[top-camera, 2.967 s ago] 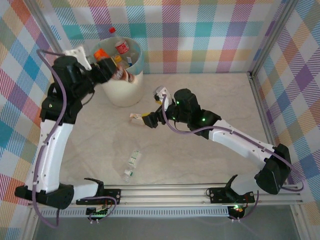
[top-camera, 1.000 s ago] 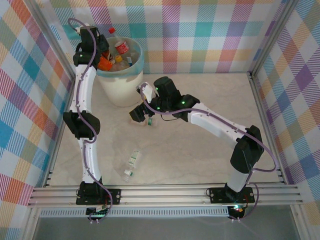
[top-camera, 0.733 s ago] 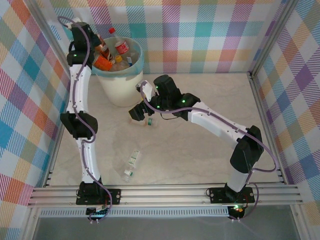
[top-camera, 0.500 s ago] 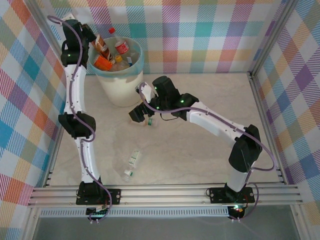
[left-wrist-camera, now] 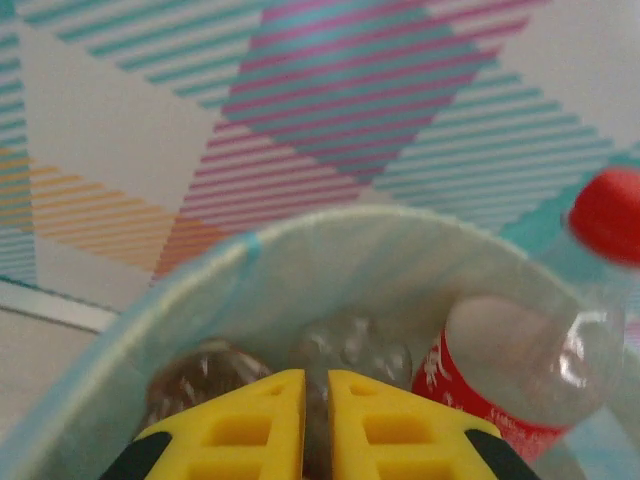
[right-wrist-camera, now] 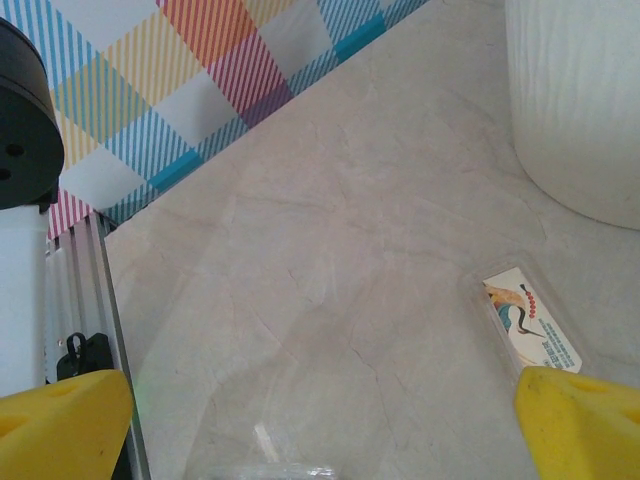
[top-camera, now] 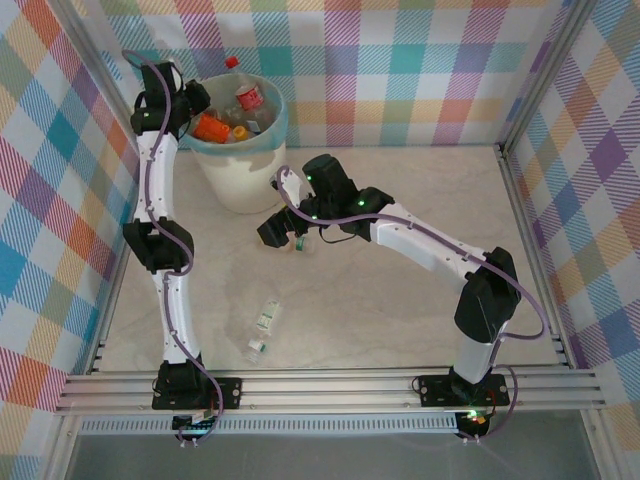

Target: Put the plastic bottles in the bin

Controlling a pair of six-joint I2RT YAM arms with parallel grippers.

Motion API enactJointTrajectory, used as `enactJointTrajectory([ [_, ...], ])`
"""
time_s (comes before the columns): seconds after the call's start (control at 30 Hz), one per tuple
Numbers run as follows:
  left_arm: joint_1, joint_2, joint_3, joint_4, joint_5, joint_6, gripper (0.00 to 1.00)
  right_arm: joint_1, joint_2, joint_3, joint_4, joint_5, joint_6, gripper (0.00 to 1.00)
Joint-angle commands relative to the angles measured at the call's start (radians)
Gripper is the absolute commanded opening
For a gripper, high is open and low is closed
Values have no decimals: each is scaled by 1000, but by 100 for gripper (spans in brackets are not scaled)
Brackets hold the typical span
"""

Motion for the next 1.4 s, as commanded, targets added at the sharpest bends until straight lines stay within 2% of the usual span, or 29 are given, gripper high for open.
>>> enactJointTrajectory([
  [0.0,-4,-6,18,-139,25,56,15,-3,0,-13,-10,-30,29,98],
  [0.13,-4,-36,18,-141,24,54,16,-3,0,-8,-11,-36,39,98],
  [0.33,-5,-157,18,-48,23,-1,21,-5,3,27,-59,-11,-8,98],
  [0.53,-19,-315,4,-117,13,19,27,-16,38,69,-149,14,-155,99],
  [0.6,-32,-386,-42,-168,19,53,32,-26,59,70,-167,38,-236,99],
  [0.67,-48,-479,-153,-195,16,79,37,-38,80,68,-173,56,-284,100],
  [0.9,-83,-947,-834,-49,9,97,59,-95,190,61,-155,47,-352,100],
  [1.03,-83,-1151,-1104,-25,24,93,68,-95,264,60,-141,51,-393,100],
  [1.2,-83,-1301,-1294,-73,-1,106,70,-96,349,72,-137,61,-421,100],
  [1.37,-83,-1383,-1382,-117,-19,124,70,-95,417,91,-171,59,-450,92],
])
